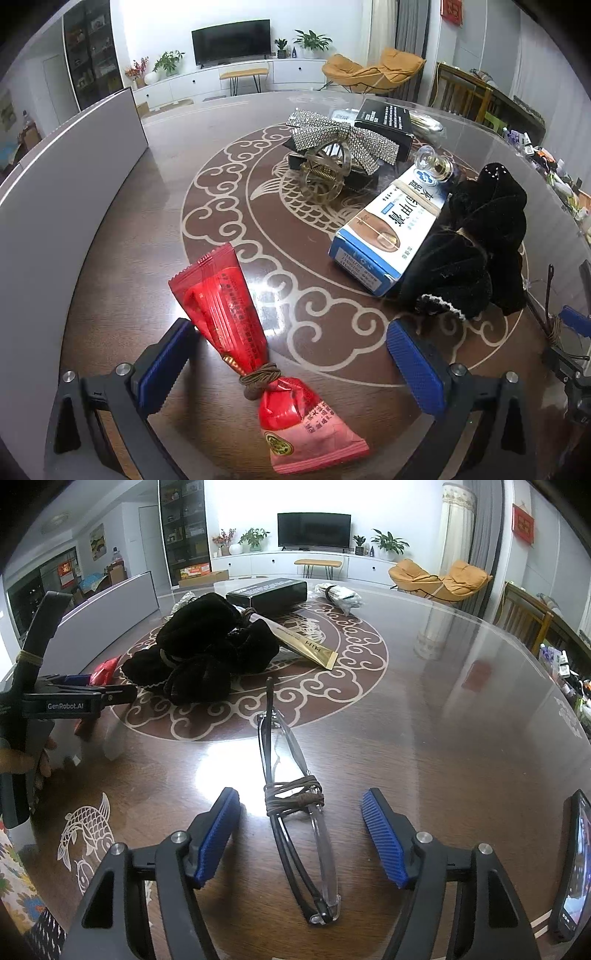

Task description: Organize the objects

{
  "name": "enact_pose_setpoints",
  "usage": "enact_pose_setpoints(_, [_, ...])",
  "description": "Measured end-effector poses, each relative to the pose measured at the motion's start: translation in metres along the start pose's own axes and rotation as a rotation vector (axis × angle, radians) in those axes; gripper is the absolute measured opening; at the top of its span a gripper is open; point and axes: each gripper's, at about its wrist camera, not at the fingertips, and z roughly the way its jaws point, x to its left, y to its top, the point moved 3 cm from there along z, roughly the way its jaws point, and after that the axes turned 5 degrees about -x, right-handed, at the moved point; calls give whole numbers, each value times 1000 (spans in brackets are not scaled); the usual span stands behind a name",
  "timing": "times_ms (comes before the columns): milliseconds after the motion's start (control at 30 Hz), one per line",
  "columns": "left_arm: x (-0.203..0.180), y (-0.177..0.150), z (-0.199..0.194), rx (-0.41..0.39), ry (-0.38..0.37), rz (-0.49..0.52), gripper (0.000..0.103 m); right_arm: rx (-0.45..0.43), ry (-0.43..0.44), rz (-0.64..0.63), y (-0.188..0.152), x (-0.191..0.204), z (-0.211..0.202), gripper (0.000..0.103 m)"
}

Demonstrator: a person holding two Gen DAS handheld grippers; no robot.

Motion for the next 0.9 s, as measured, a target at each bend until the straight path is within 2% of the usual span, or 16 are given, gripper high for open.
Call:
enact_pose_setpoints(233, [-1,1,3,0,0,3,103,3,0,-1,0,0,2,75])
enact_pose_setpoints(300, [-7,0,-1,-1,-36,40,103,3,0,-1,0,0,2,75])
enact_pose_setpoints(400, [-33,-4,-5,-7,-143,180,102,3,0,-1,0,0,1,75])
enact_pose_setpoints(433, [-38,-5,-6,-8,-152,201,102,3,0,-1,0,0,1,75])
enact_pose_setpoints(900, [-40,-4,-4,-1,-161,193,103,7,-6,5,0,-1,3,79])
